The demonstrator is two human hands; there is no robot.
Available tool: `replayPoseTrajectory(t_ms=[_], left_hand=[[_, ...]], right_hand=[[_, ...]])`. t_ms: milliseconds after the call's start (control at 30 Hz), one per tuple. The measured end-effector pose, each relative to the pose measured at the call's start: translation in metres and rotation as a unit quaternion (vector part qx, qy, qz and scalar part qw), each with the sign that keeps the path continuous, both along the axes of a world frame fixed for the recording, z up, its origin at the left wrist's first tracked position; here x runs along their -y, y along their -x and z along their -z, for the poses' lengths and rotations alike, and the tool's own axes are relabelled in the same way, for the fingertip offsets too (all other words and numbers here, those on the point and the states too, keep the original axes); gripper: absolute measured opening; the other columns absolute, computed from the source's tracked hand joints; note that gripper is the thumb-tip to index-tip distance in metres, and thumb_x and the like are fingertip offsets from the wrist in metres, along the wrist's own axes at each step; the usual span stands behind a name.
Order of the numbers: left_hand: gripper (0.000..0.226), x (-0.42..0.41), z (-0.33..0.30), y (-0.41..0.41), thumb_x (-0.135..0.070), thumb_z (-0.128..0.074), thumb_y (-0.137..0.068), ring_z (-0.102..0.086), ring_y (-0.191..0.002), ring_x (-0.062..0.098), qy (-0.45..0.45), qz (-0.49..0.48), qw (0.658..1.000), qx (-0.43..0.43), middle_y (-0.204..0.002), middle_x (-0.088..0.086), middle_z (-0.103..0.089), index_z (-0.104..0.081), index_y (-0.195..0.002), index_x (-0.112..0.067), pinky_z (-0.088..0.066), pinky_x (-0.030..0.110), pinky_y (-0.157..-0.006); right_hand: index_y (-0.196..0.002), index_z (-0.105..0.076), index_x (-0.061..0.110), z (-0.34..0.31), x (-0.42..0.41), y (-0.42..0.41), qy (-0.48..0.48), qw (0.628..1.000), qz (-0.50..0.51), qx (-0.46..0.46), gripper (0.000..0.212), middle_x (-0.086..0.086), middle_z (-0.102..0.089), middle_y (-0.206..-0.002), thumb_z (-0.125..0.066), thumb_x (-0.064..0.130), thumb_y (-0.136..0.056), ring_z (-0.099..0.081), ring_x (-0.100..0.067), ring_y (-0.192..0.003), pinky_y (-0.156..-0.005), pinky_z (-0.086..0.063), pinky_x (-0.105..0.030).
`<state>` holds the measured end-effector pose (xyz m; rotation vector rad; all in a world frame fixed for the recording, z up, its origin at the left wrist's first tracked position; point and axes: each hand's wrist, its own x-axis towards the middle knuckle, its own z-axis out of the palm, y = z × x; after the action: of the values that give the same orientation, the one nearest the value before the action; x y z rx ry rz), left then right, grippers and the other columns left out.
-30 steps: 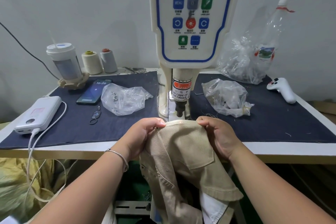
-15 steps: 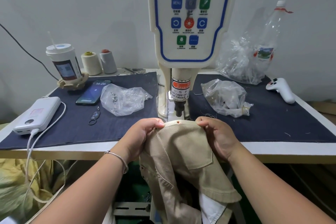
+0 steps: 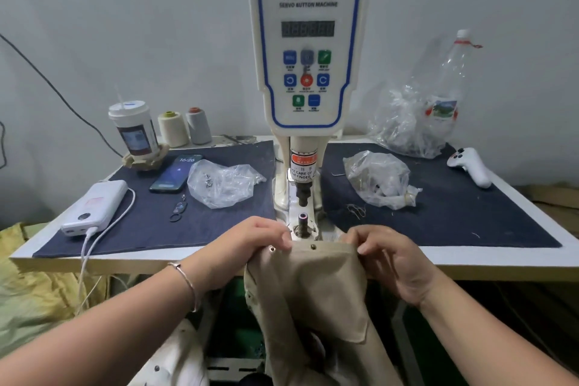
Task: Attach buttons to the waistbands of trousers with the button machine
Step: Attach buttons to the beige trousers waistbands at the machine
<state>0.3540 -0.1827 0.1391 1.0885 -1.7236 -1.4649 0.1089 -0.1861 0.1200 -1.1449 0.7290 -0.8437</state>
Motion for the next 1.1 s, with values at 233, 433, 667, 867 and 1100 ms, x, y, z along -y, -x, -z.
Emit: replayPoseTrajectory(t_ms=[233, 433, 667, 867, 1100], left_hand=[[0.021, -0.059, -0.067, 0.028, -0.016, -0.059, -0.073, -0.039, -0.054, 0.009, 0.047, 0.121, 0.991, 0.033, -0.055, -0.001, -0.042, -0.048, -0.057, -0.008, -0.034, 0.016, -0.054], [0.02, -0.093, -0.088, 0.028, -0.011, -0.053, -0.077, -0.04, -0.058, 0.007, 0.062, 0.107, 0.99, 0.065, -0.057, -0.008, -0.043, -0.048, -0.06, -0.001, -0.033, 0.018, -0.059], [0.018, -0.12, -0.091, 0.017, -0.027, -0.06, -0.072, -0.041, -0.068, 0.023, 0.068, 0.111, 0.991, 0.044, -0.07, 0.013, -0.044, -0.055, -0.06, -0.015, -0.03, 0.037, -0.068], [0.046, -0.122, -0.084, 0.009, -0.005, -0.059, -0.066, -0.051, -0.097, 0.029, 0.002, 0.028, 0.999, -0.024, -0.116, 0.013, -0.053, -0.057, -0.111, -0.016, -0.043, 0.04, -0.081], [0.053, -0.13, -0.065, 0.025, -0.012, -0.07, -0.073, -0.058, -0.115, 0.029, 0.036, 0.193, 0.96, 0.198, -0.124, 0.027, -0.059, -0.056, -0.12, 0.007, -0.043, 0.047, -0.104]], right_hand=[[-0.109, -0.072, 0.016, -0.012, -0.042, -0.007, -0.015, 0.978, -0.122, -0.169, 0.027, -0.005, -0.071, -0.113, -0.061, 0.024, -0.087, -0.066, -0.017, -0.104, -0.093, -0.05, -0.033], [-0.123, -0.057, 0.016, -0.041, -0.074, 0.0, -0.09, 0.949, -0.273, -0.132, 0.043, 0.002, -0.069, -0.118, -0.044, 0.045, -0.093, -0.063, -0.011, -0.11, -0.09, -0.051, -0.024], [-0.111, -0.061, 0.004, -0.044, -0.097, 0.0, -0.124, 0.934, -0.32, -0.097, 0.034, -0.005, -0.072, -0.098, -0.058, 0.009, -0.077, -0.07, -0.015, -0.088, -0.078, -0.055, -0.027], [-0.083, -0.059, 0.012, -0.111, -0.086, 0.008, 0.094, 0.945, -0.283, -0.135, 0.034, -0.001, -0.06, -0.077, -0.049, -0.015, -0.067, -0.058, -0.009, -0.067, -0.056, -0.048, -0.018], [-0.084, -0.052, 0.011, -0.167, -0.084, 0.001, 0.235, 0.905, -0.298, -0.194, 0.04, -0.012, -0.053, -0.079, -0.047, -0.023, -0.064, -0.051, -0.018, -0.067, -0.06, -0.049, -0.022]])
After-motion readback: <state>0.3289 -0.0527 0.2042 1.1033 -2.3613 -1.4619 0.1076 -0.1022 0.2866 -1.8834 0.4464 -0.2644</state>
